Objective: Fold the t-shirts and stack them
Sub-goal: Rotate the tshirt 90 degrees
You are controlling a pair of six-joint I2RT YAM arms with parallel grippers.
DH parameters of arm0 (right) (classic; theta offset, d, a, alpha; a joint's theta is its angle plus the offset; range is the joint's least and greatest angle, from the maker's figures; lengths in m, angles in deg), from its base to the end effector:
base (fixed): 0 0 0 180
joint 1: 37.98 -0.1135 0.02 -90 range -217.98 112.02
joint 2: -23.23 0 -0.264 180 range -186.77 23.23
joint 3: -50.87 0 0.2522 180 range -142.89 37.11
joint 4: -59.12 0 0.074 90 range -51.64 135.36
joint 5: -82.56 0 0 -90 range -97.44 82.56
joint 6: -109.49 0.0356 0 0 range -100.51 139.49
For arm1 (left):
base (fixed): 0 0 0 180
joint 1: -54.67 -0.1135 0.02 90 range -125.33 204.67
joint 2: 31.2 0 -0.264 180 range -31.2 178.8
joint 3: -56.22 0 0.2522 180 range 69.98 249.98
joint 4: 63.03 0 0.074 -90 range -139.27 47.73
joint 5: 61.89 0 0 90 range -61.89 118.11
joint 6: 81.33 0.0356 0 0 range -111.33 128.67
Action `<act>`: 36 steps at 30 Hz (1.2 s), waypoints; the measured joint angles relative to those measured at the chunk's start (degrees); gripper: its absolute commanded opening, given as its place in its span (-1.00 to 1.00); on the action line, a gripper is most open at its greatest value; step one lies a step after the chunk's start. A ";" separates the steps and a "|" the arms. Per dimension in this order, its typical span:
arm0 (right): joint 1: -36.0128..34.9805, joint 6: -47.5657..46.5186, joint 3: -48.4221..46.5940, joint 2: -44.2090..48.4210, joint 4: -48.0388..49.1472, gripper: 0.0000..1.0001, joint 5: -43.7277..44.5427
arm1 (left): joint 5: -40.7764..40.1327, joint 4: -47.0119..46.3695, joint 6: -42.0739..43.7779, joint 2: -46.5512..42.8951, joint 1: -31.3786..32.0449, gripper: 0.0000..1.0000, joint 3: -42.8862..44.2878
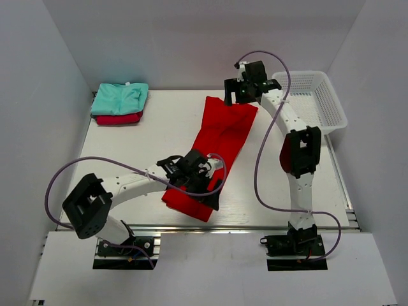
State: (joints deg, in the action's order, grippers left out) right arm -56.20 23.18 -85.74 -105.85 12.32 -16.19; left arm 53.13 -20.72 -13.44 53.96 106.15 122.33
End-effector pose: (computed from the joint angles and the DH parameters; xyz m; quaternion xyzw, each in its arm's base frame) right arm 0.4932 0.1680 0.2824 -0.1464 0.8896 0.1488 0.4063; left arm 0.1670 -0.2340 0.2010 0.2916 0.9014 -0.3127 0.0677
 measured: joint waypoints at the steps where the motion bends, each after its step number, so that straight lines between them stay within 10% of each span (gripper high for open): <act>1: -0.85 0.04 0.22 1.46 -0.76 0.81 1.40 | -2.03 0.85 0.33 -0.46 0.09 0.99 0.68; 16: -18.36 12.63 36.98 11.76 0.24 0.81 5.05 | -48.24 7.96 -14.71 -24.24 -11.26 0.99 -3.23; 36: -5.35 5.42 34.36 10.73 2.03 0.81 8.61 | -28.70 -2.01 -10.34 -22.29 -16.50 0.99 -13.31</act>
State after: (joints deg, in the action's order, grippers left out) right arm -61.55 28.60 -51.38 -95.12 14.35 -7.58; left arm 24.43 -22.73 -23.77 31.67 89.65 109.02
